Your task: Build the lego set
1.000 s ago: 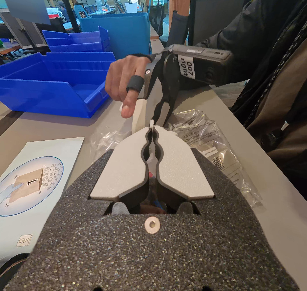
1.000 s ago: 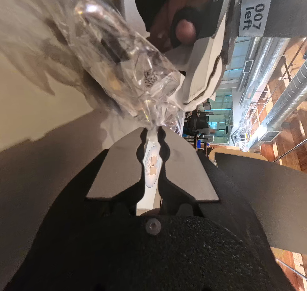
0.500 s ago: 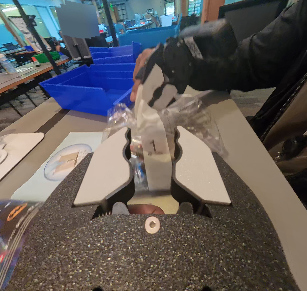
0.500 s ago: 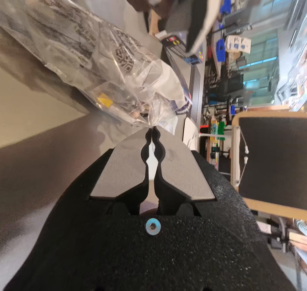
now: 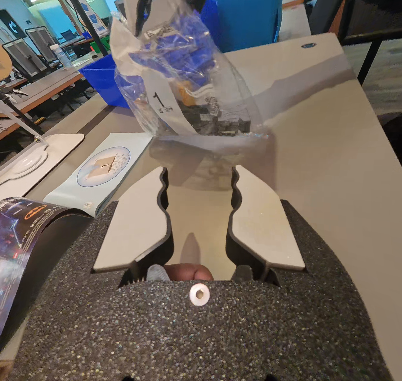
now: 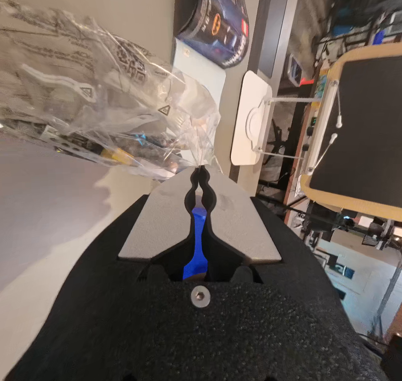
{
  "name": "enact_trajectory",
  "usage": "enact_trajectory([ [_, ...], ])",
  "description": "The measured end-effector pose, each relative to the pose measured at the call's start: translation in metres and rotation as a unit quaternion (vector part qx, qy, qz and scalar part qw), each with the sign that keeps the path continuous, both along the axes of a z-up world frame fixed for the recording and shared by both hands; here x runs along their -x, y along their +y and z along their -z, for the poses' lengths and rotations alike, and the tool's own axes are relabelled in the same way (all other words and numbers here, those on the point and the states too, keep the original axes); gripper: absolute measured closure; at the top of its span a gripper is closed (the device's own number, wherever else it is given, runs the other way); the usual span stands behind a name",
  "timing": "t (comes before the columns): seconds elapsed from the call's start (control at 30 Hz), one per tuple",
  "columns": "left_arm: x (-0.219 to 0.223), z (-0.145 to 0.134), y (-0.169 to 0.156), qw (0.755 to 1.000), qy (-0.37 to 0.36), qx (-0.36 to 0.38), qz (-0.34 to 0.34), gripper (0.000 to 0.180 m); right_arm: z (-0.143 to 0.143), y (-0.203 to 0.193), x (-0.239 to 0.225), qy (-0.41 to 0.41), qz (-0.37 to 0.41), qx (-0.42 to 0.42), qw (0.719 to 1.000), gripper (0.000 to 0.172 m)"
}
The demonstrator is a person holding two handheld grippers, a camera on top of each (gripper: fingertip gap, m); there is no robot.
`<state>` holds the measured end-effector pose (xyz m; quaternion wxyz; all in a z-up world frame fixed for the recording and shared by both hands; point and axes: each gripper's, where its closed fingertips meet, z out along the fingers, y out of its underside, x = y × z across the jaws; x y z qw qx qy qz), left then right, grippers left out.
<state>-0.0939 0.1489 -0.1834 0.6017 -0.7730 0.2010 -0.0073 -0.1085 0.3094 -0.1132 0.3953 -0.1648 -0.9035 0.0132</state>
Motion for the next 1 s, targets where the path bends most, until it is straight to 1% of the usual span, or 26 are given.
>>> enact_trajectory([
  [0.1,0.0,-0.004,0.006,1.0,-0.011,-0.011,-0.01,0.124,-0.014,0.009,0.005,-0.025,0.028,0.003,0.999,0.171],
  [0.23,-0.002,-0.01,0.013,0.999,-0.028,-0.029,-0.023,0.118,-0.039,0.015,0.014,-0.02,0.052,0.025,0.998,0.171],
  [0.33,0.002,-0.018,0.023,0.996,-0.047,-0.055,-0.054,0.11,-0.059,0.019,0.022,-0.008,0.079,0.056,0.995,0.171],
  [0.43,0.01,-0.03,0.04,0.988,-0.084,-0.094,-0.093,0.106,-0.078,0.021,0.029,0.004,0.101,0.079,0.992,0.171],
  [0.57,0.029,-0.044,0.075,0.968,-0.136,-0.145,-0.151,0.102,-0.104,0.017,0.038,0.021,0.115,0.078,0.99,0.171],
  [0.63,0.032,-0.044,0.097,0.963,-0.155,-0.147,-0.162,0.093,-0.115,0.015,0.041,0.031,0.121,0.082,0.989,0.171],
  [0.7,0.032,-0.05,0.116,0.958,-0.155,-0.173,-0.17,0.088,-0.124,0.015,0.044,0.039,0.132,0.089,0.986,0.171],
  [0.77,0.032,-0.065,0.126,0.946,-0.146,-0.229,-0.178,0.086,-0.13,0.013,0.044,0.044,0.141,0.104,0.983,0.171],
  [0.87,0.036,-0.103,0.125,0.914,-0.14,-0.331,-0.19,0.09,-0.136,0.008,0.042,0.05,0.152,0.134,0.978,0.171],
  [0.93,0.04,-0.121,0.124,0.898,-0.145,-0.368,-0.195,0.094,-0.137,0.005,0.039,0.051,0.156,0.155,0.974,0.171],
  [1.0,0.045,-0.128,0.128,0.89,-0.169,-0.377,-0.191,0.106,-0.137,-0.001,0.035,0.047,0.15,0.18,0.971,0.171],
])
